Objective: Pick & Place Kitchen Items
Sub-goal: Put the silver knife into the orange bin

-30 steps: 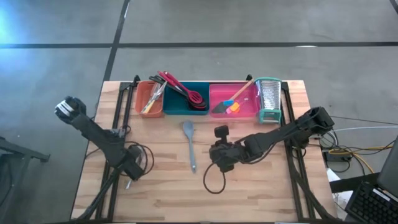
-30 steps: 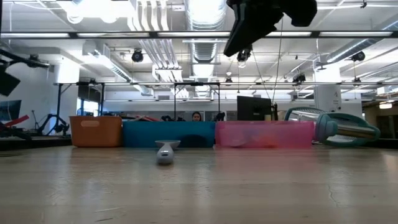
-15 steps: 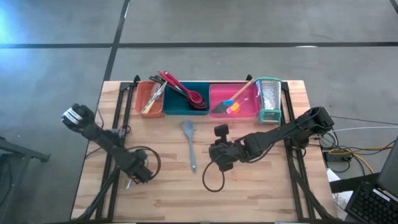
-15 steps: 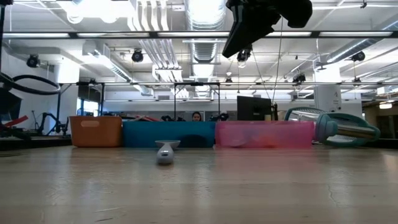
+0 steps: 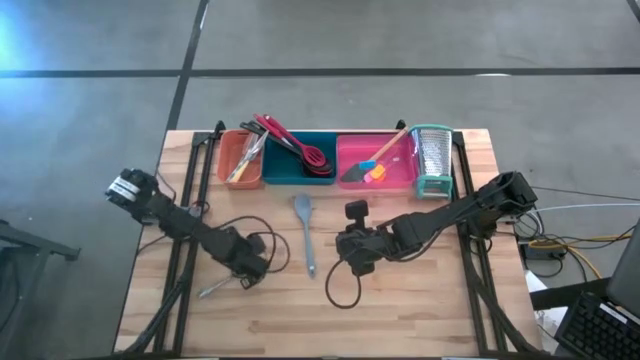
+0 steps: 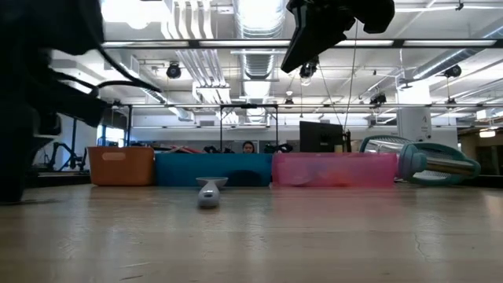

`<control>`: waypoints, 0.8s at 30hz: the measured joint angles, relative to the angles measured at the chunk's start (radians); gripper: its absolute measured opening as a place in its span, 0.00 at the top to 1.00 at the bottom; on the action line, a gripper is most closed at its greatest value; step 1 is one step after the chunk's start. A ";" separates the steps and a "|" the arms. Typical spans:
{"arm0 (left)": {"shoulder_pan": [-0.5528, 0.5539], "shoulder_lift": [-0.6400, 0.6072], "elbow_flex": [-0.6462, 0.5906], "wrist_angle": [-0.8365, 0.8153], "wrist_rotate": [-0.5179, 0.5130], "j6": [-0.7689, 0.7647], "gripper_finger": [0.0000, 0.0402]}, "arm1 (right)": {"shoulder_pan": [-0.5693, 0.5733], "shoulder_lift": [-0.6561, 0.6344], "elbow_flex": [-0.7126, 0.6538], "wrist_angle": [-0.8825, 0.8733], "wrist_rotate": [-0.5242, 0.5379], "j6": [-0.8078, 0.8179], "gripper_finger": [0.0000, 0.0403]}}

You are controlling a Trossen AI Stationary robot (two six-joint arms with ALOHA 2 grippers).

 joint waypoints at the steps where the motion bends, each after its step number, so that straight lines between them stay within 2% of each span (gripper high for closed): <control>1: 0.015 0.005 0.005 0.012 0.004 0.042 0.86 | 0.000 0.000 0.000 0.000 -0.002 0.000 0.98; 4: 0.043 0.011 0.042 -0.014 0.004 0.152 0.86 | 0.004 0.000 0.000 -0.002 -0.003 0.000 0.98; 5: 0.044 0.012 0.058 -0.067 -0.027 0.162 0.86 | 0.005 0.000 0.000 -0.003 -0.003 0.001 0.98; 6: 0.043 0.006 0.079 -0.161 -0.069 0.160 0.86 | 0.006 0.000 0.000 -0.004 -0.003 0.001 0.98; 9: 0.015 -0.033 0.137 -0.418 -0.108 0.100 0.86 | 0.009 0.000 0.000 -0.012 -0.003 0.001 0.98; 11: -0.020 -0.052 0.168 -0.488 -0.062 0.069 0.86 | 0.009 0.000 0.000 -0.011 -0.003 0.000 0.98; 15: -0.092 -0.081 0.181 -0.517 0.126 0.036 0.86 | 0.009 0.000 -0.004 -0.012 -0.003 0.000 0.98; 24: -0.229 -0.047 0.093 -0.503 0.415 -0.074 0.86 | 0.009 0.000 -0.015 -0.011 -0.003 0.023 0.98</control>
